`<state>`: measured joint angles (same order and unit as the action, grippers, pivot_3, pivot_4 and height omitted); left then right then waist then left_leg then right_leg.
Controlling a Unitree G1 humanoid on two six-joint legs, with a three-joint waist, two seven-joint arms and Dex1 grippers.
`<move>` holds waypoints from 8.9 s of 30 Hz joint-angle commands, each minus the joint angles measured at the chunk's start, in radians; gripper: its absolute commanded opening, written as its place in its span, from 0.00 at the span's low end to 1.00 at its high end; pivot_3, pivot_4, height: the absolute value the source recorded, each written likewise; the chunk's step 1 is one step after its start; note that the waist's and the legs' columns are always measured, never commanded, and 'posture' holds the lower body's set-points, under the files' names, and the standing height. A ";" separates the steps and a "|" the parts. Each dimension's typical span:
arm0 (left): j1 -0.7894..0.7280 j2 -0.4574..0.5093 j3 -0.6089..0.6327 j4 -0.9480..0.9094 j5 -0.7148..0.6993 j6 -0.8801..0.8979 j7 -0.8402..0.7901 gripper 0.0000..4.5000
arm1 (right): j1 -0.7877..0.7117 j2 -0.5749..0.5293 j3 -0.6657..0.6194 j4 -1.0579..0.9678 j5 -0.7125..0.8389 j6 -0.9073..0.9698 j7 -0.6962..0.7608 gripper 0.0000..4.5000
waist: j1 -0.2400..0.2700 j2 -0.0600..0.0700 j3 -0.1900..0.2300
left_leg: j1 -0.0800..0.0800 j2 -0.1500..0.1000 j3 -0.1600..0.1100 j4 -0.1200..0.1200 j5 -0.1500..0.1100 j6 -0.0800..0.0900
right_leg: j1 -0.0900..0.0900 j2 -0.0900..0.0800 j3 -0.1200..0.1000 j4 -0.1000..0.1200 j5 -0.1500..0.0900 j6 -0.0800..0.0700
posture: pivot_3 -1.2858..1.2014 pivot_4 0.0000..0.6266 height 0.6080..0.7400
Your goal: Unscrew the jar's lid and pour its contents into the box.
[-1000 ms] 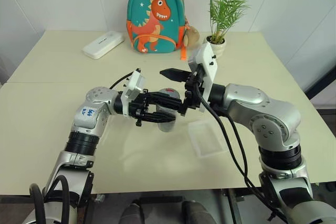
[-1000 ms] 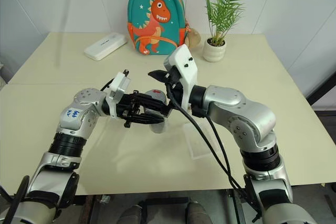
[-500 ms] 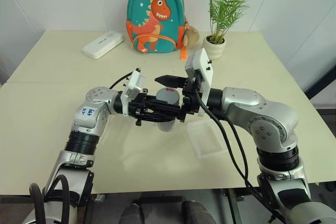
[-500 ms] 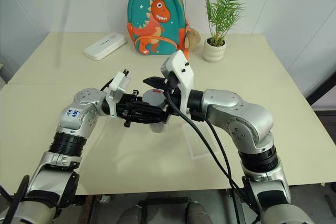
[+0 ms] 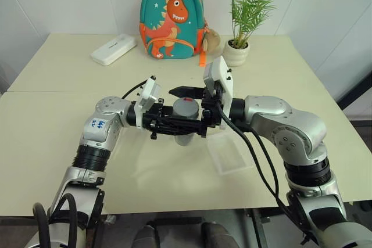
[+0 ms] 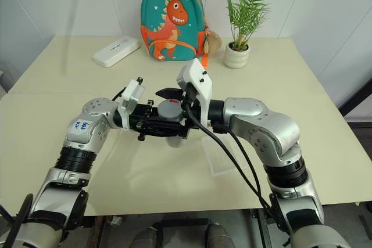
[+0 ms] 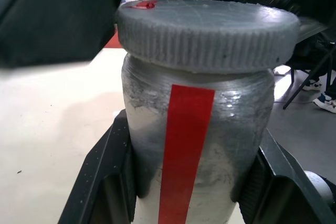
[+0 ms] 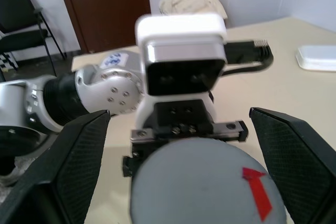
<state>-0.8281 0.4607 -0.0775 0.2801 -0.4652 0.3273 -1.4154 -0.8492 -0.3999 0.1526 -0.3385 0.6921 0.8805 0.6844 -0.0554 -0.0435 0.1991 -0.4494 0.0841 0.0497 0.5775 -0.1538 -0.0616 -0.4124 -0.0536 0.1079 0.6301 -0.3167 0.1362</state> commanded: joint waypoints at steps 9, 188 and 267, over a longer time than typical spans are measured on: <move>0.004 0.001 0.008 -0.070 -0.019 0.009 0.003 0.43 | 0.004 -0.035 -0.051 -0.035 -0.029 -0.016 0.002 0.99 | 0.001 0.000 0.000 | 0.000 0.000 0.000 0.000 0.000 0.000 | 0.000 0.000 0.000 0.000 0.000 0.000 | 0.52 0.24 1.00; -0.025 0.099 0.083 0.026 0.046 -0.054 0.043 0.43 | 0.413 -0.413 -0.453 -0.155 -0.019 0.059 -0.121 0.56 | 0.015 0.000 0.000 | -0.005 0.000 -0.002 0.006 0.000 0.000 | -0.002 0.001 0.000 0.002 0.001 0.001 | 0.52 0.24 1.00; -0.527 -0.122 -0.826 0.366 2.013 -0.843 2.103 0.43 | 1.149 -0.285 -0.852 -0.337 0.190 -0.315 0.004 0.99 | 0.029 -0.002 0.001 | -0.009 -0.003 -0.002 0.017 -0.003 -0.002 | 0.004 0.001 0.007 -0.015 0.005 -0.002 | 0.52 0.24 1.00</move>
<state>-1.3096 0.3517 -0.9121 0.6519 1.5439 -0.5562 0.6490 0.3011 -0.6929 -0.7012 -0.6430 0.8765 0.5881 0.7028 -0.0261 -0.0455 0.2004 -0.4581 0.0811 0.0477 0.5938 -0.1564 -0.0632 -0.4082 -0.0524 0.1154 0.6152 -0.3117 0.1345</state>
